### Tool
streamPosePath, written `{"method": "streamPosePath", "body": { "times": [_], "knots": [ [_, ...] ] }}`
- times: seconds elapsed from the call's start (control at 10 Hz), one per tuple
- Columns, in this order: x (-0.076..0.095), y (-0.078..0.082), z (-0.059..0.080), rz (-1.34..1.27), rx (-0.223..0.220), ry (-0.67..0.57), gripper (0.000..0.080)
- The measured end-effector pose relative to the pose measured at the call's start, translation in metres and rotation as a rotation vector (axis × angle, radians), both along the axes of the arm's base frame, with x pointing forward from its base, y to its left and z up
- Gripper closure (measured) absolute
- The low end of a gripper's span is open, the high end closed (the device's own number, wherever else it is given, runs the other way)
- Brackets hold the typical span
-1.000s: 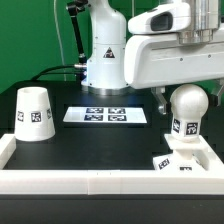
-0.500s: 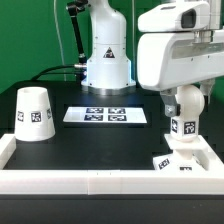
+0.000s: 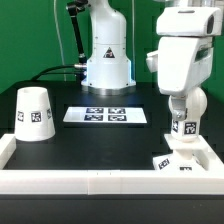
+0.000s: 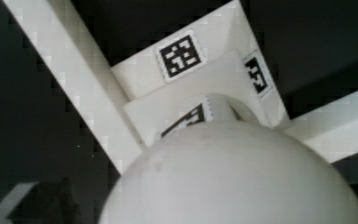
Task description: Assemble lamp
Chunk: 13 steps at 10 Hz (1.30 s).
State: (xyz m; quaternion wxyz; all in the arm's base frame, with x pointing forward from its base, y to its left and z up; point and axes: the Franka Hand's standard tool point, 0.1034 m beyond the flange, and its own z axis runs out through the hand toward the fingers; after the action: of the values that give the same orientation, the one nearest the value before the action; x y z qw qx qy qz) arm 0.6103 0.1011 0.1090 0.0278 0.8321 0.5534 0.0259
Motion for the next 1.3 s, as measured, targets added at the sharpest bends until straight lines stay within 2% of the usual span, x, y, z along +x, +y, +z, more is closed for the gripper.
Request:
{"method": "streamPosePath", "body": {
  "times": [0.2,0.4,0.5,0.8,1.3],
  "knots": [
    [0.0010,-0.0020,0.0005,0.108,-0.010,0.000,0.0100],
    [0.0009,-0.0021,0.0003,0.108,-0.010,0.001,0.0100],
    [0.0009,-0.0022,0.0002,0.108,-0.010,0.001,0.0208],
    [0.0008,-0.0024,0.0002,0.064,-0.006,0.000,0.0225],
    [0.0012,0.0000,-0.0007,-0.471,0.042,-0.020,0.0223]
  ]
}}
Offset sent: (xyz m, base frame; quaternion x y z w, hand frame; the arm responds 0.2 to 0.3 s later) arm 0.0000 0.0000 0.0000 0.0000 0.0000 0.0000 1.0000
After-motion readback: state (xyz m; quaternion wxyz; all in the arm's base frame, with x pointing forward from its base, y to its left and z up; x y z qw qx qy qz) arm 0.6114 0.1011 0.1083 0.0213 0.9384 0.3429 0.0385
